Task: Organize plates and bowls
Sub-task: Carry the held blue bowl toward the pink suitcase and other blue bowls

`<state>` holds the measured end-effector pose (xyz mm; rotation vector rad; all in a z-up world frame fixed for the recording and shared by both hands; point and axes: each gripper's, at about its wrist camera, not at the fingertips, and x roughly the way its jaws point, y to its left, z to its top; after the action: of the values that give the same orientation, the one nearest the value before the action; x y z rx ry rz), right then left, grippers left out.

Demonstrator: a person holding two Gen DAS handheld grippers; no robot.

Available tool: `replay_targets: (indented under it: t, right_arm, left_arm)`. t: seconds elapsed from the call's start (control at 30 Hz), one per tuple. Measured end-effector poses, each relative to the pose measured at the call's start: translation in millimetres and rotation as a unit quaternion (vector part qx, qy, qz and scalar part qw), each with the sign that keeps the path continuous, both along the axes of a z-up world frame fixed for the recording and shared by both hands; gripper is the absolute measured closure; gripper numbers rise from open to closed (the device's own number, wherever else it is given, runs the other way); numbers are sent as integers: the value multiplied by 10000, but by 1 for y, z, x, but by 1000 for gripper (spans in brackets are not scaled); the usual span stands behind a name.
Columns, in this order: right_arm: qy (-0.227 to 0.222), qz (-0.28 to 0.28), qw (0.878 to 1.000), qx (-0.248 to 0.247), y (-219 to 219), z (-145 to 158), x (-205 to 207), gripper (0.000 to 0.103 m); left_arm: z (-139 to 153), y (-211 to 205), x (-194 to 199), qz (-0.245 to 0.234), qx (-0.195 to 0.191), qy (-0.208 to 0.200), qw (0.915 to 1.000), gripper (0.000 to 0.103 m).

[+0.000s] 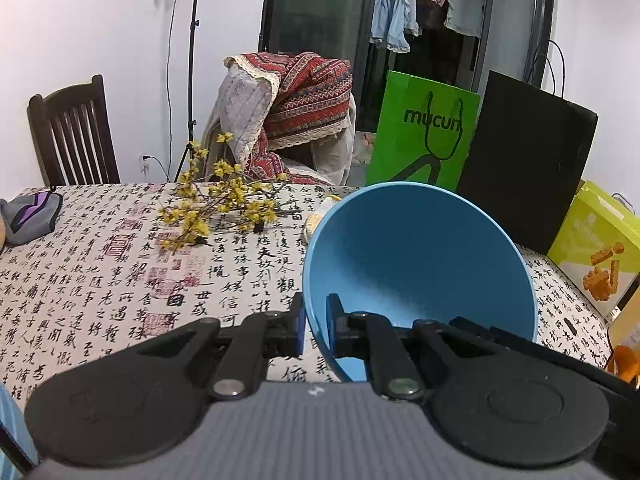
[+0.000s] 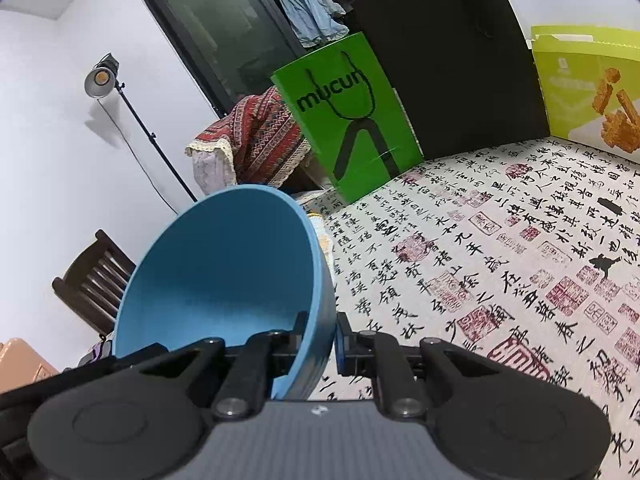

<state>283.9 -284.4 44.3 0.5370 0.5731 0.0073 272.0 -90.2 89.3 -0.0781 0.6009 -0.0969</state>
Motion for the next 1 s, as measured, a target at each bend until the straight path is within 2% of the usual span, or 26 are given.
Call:
replay_targets:
  t: [0.33,1.0]
  right_arm:
    - [-114,179,9998,-70,28,4,-20,91]
    - [-299,441,9980,-343,84,15,-43,91]
  left_arm:
    - [7,33,-28,73,-152,-164,9997,92]
    - [8,92,-54,150,-376,-305,9987,92]
